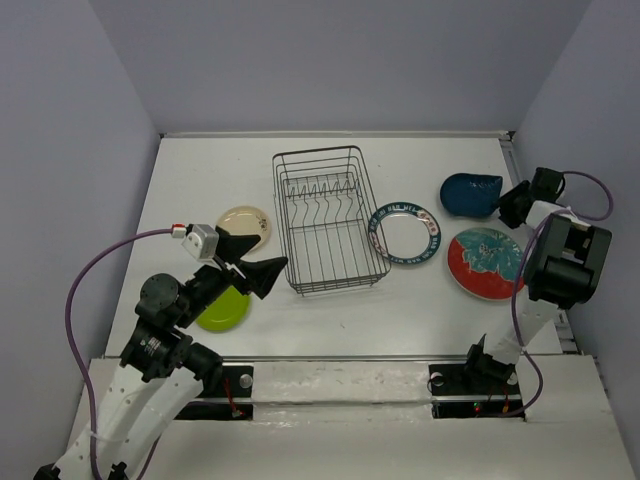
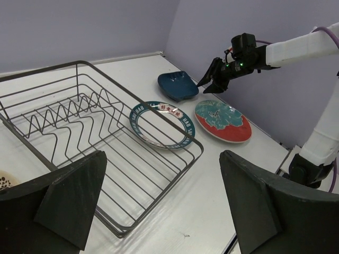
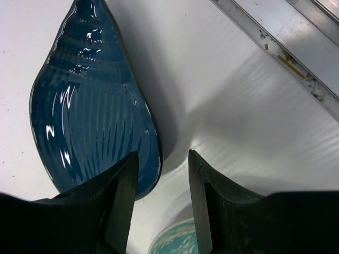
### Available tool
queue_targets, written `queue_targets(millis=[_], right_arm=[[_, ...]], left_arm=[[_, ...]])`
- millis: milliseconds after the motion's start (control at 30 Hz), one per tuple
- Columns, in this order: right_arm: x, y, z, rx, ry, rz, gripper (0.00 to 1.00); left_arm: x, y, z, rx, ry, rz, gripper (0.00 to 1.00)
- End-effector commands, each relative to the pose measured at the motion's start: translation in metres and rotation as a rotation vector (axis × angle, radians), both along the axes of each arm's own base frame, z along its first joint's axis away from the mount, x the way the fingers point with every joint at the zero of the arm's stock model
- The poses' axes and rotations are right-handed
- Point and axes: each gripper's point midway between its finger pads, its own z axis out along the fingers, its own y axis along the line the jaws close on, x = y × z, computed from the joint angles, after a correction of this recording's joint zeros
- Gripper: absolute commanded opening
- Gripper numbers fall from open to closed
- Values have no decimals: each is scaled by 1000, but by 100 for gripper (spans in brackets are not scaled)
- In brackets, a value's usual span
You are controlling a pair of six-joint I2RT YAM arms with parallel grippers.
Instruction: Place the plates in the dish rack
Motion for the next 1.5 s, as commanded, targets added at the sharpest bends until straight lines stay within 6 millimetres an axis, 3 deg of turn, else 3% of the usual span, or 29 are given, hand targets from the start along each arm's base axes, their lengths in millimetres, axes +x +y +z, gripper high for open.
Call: queue_targets(millis=[0, 433, 567, 600, 667, 833, 867, 900, 933, 1033, 1067, 1167, 1200, 1267, 1300, 1367, 1400, 1467], right_arm=[[19, -1, 10, -13, -41, 59, 48], [37, 24, -20, 151, -36, 162, 42], [45, 27, -17, 186, -62, 165, 26], [46, 24, -14, 175, -64, 146, 14], [49, 17, -3, 144, -84, 119, 7], [61, -9, 97, -29, -257, 51, 7], [58, -13, 137, -89, -323, 41, 7], [57, -8, 158, -124, -354, 47, 7], [54, -2, 204, -227, -413, 47, 7], [43, 19, 252, -371, -423, 63, 7], [39, 43, 276, -453, -419, 100, 7], [30, 74, 305, -606, -378, 127, 7], [27, 108, 317, -625, -384, 182, 7], [20, 125, 328, -692, -357, 187, 7], [17, 150, 337, -703, -361, 232, 7], [8, 163, 339, -769, -300, 242, 7], [4, 172, 357, -785, -322, 235, 7], [5, 208, 355, -831, -294, 292, 7]], left_arm=[[-5, 3, 28, -23, -73, 4, 99], [1, 4, 24, -16, -57, 20, 99], [3, 5, 23, -14, -54, 28, 99], [3, 5, 24, -15, -55, 29, 99], [4, 5, 23, -13, -53, 34, 99], [5, 6, 22, -12, -50, 37, 99], [6, 6, 22, -13, -47, 38, 99], [7, 6, 22, -11, -48, 41, 99], [7, 7, 22, -13, -49, 43, 99], [7, 7, 23, -15, -49, 47, 99], [8, 7, 21, -14, -44, 48, 99], [10, 8, 20, -10, -34, 57, 99], [12, 9, 18, -6, -25, 68, 99], [16, 12, 17, -3, -17, 92, 99], [17, 12, 14, 2, -6, 100, 99], [22, 15, 12, 6, 8, 127, 99], [23, 16, 10, 10, 19, 138, 99], [26, 18, 9, 12, 25, 155, 99]])
